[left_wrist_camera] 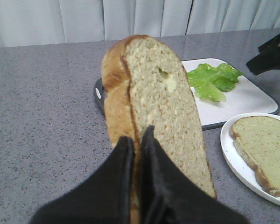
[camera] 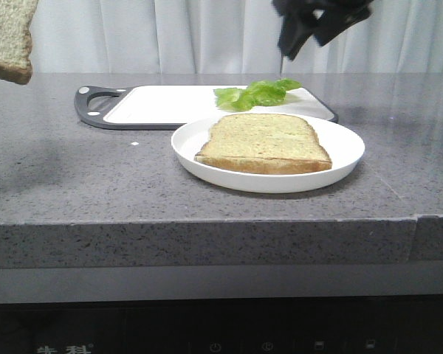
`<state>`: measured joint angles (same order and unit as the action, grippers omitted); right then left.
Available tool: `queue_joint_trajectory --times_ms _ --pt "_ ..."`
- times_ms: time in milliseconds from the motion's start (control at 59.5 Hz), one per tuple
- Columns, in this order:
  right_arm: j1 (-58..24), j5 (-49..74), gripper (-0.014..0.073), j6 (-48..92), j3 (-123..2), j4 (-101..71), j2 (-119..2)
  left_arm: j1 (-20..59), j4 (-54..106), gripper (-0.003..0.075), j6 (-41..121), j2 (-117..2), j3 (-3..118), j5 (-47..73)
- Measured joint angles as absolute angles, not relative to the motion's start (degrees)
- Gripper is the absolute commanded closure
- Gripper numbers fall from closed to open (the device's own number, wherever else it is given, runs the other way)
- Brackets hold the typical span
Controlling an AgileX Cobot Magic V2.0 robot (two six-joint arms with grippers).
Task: Left arm grabs bread, right arm adds lettuce
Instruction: 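Reach the right gripper to the lettuce leaf on the cutting board and grasp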
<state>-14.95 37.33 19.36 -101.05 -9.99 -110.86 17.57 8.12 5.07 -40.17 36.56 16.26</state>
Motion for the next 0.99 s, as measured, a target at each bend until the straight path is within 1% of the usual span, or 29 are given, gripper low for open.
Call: queue_joint_trajectory --times_ms 185,319,370,387,437,555,706,723,807,858,992 --pt "-15.08 43.65 0.012 19.36 -112.86 -9.99 -120.81 17.57 8.12 0.0741 5.07 -40.17 36.56 16.26" --pt "-15.08 45.75 0.0122 19.36 -117.48 -9.99 -124.96 17.57 8.12 0.0741 5.07 -40.17 36.56 16.26" --pt "-15.08 45.92 0.0141 19.49 -118.92 -9.99 -126.11 17.57 8.12 0.0741 5.07 -40.17 36.56 16.26" --pt "-15.08 45.92 0.0152 19.49 -119.18 -9.99 -126.39 17.57 8.12 0.0741 5.07 -40.17 36.56 16.26" --pt "-15.08 46.02 0.022 19.49 -119.78 -9.99 -127.3 17.57 8.12 0.0741 5.07 -40.17 36.53 16.29" --pt "-15.08 46.28 0.0402 19.49 -119.89 -10.09 -127.64 17.57 8.12 0.0741 5.07 -40.17 36.53 16.39" --pt "-15.08 46.42 0.0535 19.49 -119.98 -10.09 -127.64 17.57 8.12 0.0741 5.07 -40.17 36.53 16.39" --pt "-15.08 46.42 0.057 19.49 -119.98 -10.09 -127.64 17.57 8.12 0.0741 5.07 -40.17 36.53 16.39" --pt "-15.08 46.46 0.0673 19.49 -119.98 -10.09 -127.64 17.57 8.12 0.0741 5.07 -40.17 36.53 16.39" --pt "-15.08 46.68 0.0653 19.49 -120.12 -10.09 -127.64 17.57 8.12 0.0741 5.07 -40.17 36.53 16.39" --pt "-15.08 47.53 0.0654 19.49 -120.49 -11.13 -127.14 17.57 8.12 0.0741 5.07 -40.17 36.53 16.42"
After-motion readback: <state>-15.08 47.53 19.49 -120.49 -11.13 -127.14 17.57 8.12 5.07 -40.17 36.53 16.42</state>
